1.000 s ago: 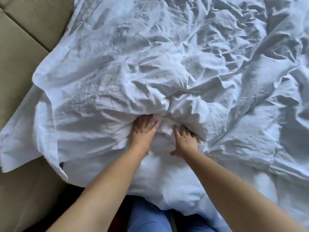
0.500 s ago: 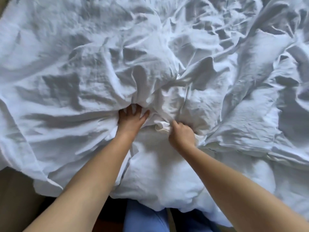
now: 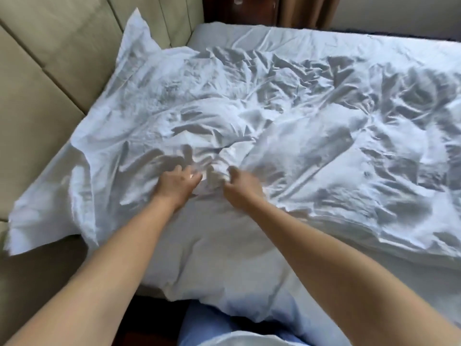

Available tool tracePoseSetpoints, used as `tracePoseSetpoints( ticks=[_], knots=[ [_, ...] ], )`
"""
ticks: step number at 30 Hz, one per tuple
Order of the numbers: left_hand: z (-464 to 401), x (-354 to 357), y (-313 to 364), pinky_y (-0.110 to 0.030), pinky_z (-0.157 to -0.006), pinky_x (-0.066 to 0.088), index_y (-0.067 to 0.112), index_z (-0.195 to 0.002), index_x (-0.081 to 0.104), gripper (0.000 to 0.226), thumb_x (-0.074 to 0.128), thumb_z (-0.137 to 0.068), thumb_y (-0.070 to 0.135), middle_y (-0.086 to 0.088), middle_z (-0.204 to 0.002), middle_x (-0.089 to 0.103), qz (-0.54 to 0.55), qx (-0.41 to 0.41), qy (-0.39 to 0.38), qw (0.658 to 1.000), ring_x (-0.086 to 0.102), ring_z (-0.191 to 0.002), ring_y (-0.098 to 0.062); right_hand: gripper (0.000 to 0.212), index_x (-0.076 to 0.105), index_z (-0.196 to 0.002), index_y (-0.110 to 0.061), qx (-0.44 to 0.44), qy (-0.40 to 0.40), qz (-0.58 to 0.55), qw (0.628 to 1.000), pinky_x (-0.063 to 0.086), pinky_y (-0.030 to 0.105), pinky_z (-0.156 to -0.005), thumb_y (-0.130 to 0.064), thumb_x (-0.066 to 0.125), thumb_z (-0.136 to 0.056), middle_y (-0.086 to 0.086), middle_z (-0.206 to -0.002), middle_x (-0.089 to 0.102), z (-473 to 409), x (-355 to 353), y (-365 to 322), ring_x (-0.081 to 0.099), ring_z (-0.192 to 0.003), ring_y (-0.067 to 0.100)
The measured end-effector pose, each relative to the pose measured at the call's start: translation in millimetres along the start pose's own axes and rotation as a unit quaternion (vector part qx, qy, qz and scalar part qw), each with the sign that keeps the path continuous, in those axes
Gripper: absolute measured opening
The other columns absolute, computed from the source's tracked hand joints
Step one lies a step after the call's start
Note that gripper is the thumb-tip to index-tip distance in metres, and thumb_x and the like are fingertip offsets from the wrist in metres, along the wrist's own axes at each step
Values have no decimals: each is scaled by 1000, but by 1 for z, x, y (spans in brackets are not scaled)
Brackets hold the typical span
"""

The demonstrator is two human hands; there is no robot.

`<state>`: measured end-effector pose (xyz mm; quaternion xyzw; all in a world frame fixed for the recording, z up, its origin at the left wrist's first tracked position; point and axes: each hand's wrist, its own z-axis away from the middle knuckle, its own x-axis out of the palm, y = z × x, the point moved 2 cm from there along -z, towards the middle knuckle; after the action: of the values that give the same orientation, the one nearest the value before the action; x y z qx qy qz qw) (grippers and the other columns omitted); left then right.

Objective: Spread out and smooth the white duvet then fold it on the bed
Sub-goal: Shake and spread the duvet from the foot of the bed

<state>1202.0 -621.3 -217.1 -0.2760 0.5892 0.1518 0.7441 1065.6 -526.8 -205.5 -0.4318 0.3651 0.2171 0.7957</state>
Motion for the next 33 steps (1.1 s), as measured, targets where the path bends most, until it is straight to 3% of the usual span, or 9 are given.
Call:
tracePoseSetpoints(
  ticks=[2, 4, 9, 19, 25, 27, 29, 31, 33],
  knots=[
    [4, 3, 0, -36, -74, 48, 24, -127, 53, 45, 65, -85, 17, -7, -124, 54, -21, -35, -97, 994, 55, -107, -30, 44, 53, -123, -9, 17, -247, 121, 961, 42, 30, -86, -33, 60, -88, 14, -125, 58, 11, 40, 24, 56, -115, 30],
    [13, 10, 1, -40, -95, 40, 26, -134, 45, 49, 61, -88, 31, -5, -134, 44, -43, -40, -205, 977, 42, -125, -25, 60, 45, -135, -7, 46, -330, 137, 933, 40, 27, -92, -35, 65, -86, 12, -135, 52, 19, 60, 39, 51, -122, 27],
    [26, 11, -28, -40, -89, 42, 17, -124, 50, 29, 43, -96, 20, -7, -130, 49, 29, -99, -195, 975, 46, -121, -27, 64, 31, -147, -17, -11, -187, 41, 981, 37, 29, -102, -23, 57, -89, 9, -145, 43, -6, 41, 17, 44, -130, 27],
    [-28, -20, -120, -37, -93, 41, 17, -127, 47, 34, 42, -93, 16, -6, -132, 41, 116, -252, -77, 958, 37, -123, -26, 61, 28, -148, -20, -120, -78, 3, 990, 36, 34, -104, -25, 51, -92, 3, -151, 33, -89, 15, -80, 39, -134, 26],
    [-74, -10, -174, -41, -99, 41, 19, -150, 10, 81, 57, -88, 40, -13, -149, 20, 333, -354, -118, 866, 37, -129, -34, 89, 15, -151, -20, -106, -119, 82, 984, 25, 41, -115, -48, 65, -83, 7, -159, 12, -144, 17, -98, 18, -145, 25],
    [-91, -6, -178, -38, -92, 49, 22, -152, -1, 95, 63, -84, 39, -17, -149, 30, 438, -384, -137, 801, 52, -118, -34, 111, 2, -152, -24, -76, -155, 128, 977, 20, 46, -116, -57, 71, -72, 12, -160, 0, -156, 22, -95, 10, -146, 29],
    [-106, -4, -173, -27, -56, 52, 17, -149, 15, 84, 66, -83, 29, -22, -120, 60, 522, -384, -153, 746, 64, -72, -25, 124, -7, -152, -27, -48, -189, 170, 966, 25, 47, -114, -59, 75, -65, 20, -157, 5, -166, 31, -92, 17, -144, 35],
    [-117, 1, -166, -19, -40, 39, 6, -117, 54, 35, 59, -84, 16, -15, -82, 65, 540, -350, -166, 748, 51, -46, -16, 105, 3, -151, -21, -35, -183, 209, 960, 37, 44, -105, -45, 72, -76, 22, -146, 33, -173, 37, -90, 39, -132, 37],
    [-122, 6, -163, -18, -43, 36, 9, -78, 61, 12, 52, -85, 13, -11, -68, 60, 517, -327, -181, 770, 48, -45, -16, 59, 32, -141, -11, -38, -150, 224, 962, 43, 40, -95, -23, 56, -89, 17, -132, 53, -179, 34, -90, 54, -119, 34]
  ],
)
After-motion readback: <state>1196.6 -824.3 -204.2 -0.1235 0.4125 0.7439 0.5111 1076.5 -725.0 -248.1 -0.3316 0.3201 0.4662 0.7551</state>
